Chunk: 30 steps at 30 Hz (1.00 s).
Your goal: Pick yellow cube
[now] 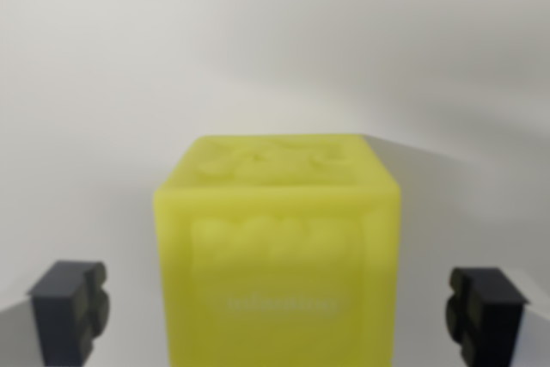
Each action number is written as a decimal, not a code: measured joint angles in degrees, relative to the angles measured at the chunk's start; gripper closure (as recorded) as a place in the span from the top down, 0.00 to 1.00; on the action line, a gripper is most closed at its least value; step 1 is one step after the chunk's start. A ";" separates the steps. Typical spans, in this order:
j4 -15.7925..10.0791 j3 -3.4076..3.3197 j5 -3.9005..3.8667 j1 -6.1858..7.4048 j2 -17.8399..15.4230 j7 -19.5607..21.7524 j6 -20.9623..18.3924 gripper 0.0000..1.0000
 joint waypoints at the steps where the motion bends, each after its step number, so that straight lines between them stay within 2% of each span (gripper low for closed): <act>1: 0.06 0.00 0.10 0.01 0.30 -0.09 0.23 1.00; 20: 1.48 0.06 2.27 0.34 5.44 -2.10 3.98 1.00; 30: 1.49 -0.03 2.53 0.48 5.47 -2.32 4.01 1.00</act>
